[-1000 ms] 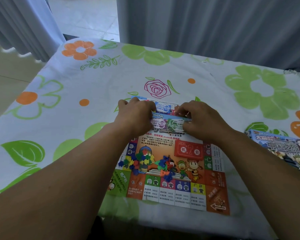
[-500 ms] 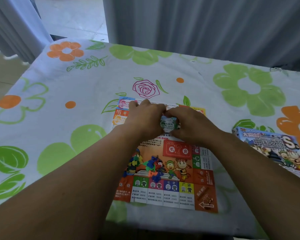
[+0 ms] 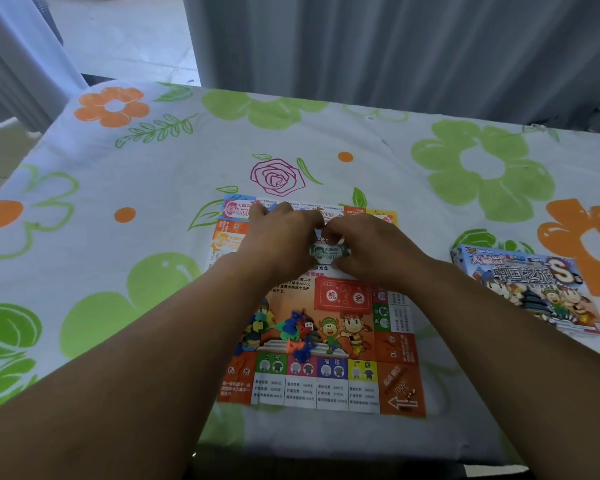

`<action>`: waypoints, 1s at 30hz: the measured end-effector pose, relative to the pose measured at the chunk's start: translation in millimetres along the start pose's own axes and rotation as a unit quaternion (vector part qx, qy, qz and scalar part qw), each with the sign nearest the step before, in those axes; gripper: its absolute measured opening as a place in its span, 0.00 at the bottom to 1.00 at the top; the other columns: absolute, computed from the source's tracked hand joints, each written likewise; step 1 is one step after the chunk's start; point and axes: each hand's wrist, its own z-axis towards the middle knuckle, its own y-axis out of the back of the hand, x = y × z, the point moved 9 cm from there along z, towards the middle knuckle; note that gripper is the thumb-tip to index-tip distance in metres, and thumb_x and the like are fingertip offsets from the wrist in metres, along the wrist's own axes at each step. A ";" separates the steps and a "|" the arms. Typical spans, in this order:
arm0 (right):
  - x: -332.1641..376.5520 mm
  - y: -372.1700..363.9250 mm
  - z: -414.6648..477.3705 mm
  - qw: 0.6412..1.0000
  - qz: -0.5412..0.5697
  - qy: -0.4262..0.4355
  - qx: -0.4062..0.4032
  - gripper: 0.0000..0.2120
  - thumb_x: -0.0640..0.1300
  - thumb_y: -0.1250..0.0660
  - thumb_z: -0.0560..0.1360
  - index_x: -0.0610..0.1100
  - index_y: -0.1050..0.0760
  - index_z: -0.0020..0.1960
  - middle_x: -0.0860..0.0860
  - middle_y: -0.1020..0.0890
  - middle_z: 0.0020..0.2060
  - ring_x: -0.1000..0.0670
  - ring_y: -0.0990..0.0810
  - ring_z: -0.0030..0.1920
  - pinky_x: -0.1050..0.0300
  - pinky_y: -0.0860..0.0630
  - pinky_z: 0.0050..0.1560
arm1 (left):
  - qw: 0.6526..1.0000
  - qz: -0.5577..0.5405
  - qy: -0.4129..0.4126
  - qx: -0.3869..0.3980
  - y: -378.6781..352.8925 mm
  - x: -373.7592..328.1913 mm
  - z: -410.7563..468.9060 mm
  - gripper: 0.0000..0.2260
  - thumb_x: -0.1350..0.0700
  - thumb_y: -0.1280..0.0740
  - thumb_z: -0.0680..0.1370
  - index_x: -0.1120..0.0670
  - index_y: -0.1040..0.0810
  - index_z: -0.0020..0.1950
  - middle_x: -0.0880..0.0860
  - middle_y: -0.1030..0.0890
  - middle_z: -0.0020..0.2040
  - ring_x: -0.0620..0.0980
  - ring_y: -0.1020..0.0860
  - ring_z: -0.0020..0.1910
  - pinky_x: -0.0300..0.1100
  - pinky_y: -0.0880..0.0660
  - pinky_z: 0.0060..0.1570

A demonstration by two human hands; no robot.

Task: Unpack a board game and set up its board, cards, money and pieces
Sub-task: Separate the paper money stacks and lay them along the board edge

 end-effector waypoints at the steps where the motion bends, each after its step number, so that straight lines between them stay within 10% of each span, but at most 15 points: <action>1: 0.0 0.1 -0.5 1.000 0.002 -0.002 0.001 0.14 0.43 0.27 0.73 0.47 0.25 0.57 0.50 0.20 0.53 0.47 0.23 0.53 0.50 0.24 0.50 | 1.000 -0.003 0.001 0.000 0.5 0.1 -0.3 0.22 0.49 0.27 0.73 0.45 0.27 0.66 0.46 0.19 0.58 0.51 0.30 0.65 0.58 0.42 0.67; 30: -4.8 2.9 -3.4 1.000 0.007 -0.025 -0.002 0.12 0.41 0.29 0.74 0.47 0.24 0.57 0.49 0.18 0.52 0.47 0.21 0.51 0.52 0.24 0.49 | 1.000 0.000 0.014 0.024 1.0 -9.8 0.3 0.19 0.55 0.30 0.76 0.47 0.28 0.66 0.47 0.19 0.60 0.53 0.23 0.61 0.56 0.42 0.68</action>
